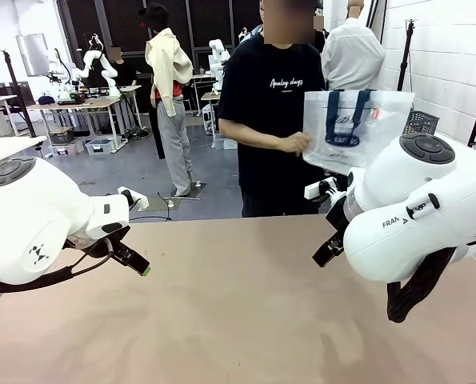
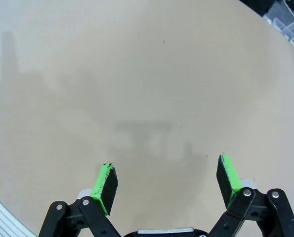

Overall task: Transfer purchased items from the store into the shopping bag.
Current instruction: Open the Reusable shopping bag in the center of the table.

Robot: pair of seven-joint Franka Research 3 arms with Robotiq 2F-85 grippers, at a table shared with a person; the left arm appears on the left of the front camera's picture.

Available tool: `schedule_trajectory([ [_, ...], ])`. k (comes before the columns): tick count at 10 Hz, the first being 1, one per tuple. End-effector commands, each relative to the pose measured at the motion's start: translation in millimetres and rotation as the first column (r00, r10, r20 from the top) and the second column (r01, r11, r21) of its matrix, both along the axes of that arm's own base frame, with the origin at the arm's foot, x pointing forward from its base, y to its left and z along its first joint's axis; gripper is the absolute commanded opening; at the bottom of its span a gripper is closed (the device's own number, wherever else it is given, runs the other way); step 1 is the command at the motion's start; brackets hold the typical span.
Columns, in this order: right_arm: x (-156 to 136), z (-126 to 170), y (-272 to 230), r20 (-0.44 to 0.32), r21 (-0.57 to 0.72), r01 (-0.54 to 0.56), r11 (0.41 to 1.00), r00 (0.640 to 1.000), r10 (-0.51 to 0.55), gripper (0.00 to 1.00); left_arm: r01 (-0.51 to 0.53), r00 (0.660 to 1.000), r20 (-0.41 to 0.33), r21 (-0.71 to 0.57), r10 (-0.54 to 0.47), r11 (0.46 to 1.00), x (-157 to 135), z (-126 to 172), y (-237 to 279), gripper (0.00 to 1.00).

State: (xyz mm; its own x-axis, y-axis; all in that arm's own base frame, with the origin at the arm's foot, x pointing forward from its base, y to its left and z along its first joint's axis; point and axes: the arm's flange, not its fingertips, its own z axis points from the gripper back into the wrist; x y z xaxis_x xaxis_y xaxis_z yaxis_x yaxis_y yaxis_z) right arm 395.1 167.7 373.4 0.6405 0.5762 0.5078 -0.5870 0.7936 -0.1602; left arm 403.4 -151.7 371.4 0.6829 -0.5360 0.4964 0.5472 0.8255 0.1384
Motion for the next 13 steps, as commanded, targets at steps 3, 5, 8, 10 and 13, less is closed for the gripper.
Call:
schedule_trajectory([
  [3, 0.0, 0.0, -0.1, 0.000, 0.000, 0.000, 1.000, 1.000, 0.000, 1.00, -0.001, 1.000, 0.000, 0.000, 0.001, 1.000, 0.2, 0.0, 0.7, 1.00],
  [5, 0.0, 0.0, -0.1, 0.000, 0.000, 0.000, 1.000, 1.000, 0.000, 1.00, -0.001, 1.000, 0.000, 0.000, 0.001, 1.000, 0.2, 0.0, 0.7, 1.00],
  [8, 0.0, 0.0, -0.1, 0.000, 0.000, 0.000, 1.000, 1.000, 0.000, 1.00, -0.001, 1.000, 0.000, 0.000, 0.001, 1.000, 0.2, 0.0, 0.7, 1.00],
  [10, 0.0, 0.0, -0.1, 0.000, 0.000, 0.000, 1.000, 1.000, 0.000, 1.00, -0.001, 1.000, 0.000, 0.000, 0.001, 1.000, 0.2, 0.0, 0.7, 1.00],
  [13, 0.0, 0.0, -0.1, 0.000, 0.000, 0.000, 1.000, 1.000, 0.000, 1.00, -0.001, 1.000, 0.000, 0.000, 0.001, 1.000, 0.2, 0.0, 0.7, 1.00],
])
